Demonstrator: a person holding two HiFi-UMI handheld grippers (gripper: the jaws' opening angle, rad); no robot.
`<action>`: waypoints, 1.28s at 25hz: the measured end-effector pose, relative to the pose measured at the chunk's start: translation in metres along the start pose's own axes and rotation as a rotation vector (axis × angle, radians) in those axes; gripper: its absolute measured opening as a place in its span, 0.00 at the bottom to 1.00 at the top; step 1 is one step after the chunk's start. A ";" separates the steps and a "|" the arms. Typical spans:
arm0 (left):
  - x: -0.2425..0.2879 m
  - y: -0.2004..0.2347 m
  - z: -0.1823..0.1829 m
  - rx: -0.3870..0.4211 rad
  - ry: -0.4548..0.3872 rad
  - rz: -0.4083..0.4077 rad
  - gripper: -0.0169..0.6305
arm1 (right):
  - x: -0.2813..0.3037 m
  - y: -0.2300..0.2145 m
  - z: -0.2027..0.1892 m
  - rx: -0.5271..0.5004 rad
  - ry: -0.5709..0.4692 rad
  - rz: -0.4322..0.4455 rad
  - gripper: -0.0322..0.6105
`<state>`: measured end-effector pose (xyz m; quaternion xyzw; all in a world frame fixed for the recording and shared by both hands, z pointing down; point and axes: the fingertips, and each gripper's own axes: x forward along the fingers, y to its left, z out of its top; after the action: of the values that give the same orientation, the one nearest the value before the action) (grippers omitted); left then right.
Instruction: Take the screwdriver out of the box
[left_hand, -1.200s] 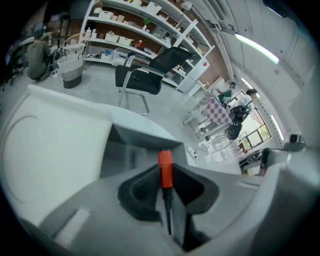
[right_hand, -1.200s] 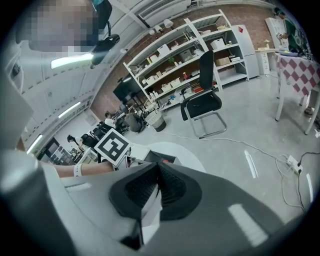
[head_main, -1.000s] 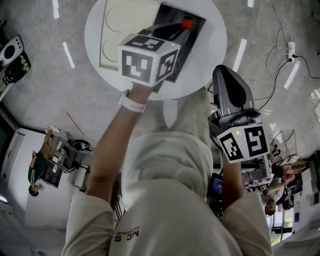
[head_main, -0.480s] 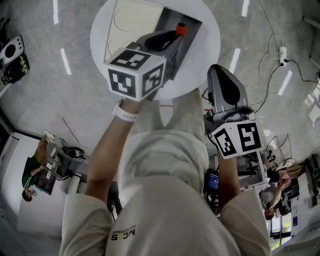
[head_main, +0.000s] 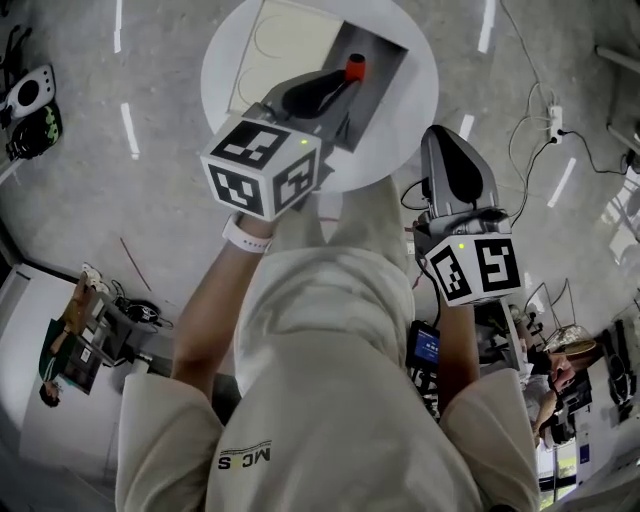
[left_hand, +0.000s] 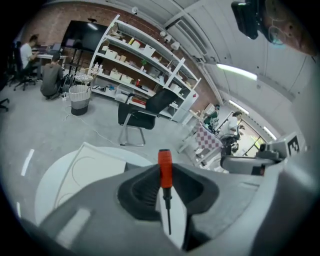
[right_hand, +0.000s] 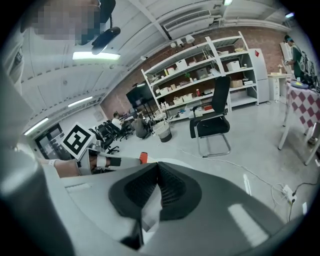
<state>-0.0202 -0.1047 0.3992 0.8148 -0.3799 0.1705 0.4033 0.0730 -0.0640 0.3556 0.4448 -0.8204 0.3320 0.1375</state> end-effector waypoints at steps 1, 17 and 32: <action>-0.006 -0.003 0.003 -0.004 -0.012 -0.006 0.13 | -0.003 0.003 0.004 -0.009 -0.007 -0.003 0.05; -0.121 -0.054 0.060 0.031 -0.197 -0.028 0.13 | -0.054 0.061 0.080 -0.149 -0.105 -0.022 0.05; -0.251 -0.090 0.094 0.159 -0.432 0.067 0.13 | -0.102 0.102 0.104 -0.168 -0.177 -0.034 0.05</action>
<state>-0.1186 -0.0232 0.1476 0.8487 -0.4695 0.0348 0.2410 0.0544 -0.0287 0.1825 0.4731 -0.8466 0.2191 0.1070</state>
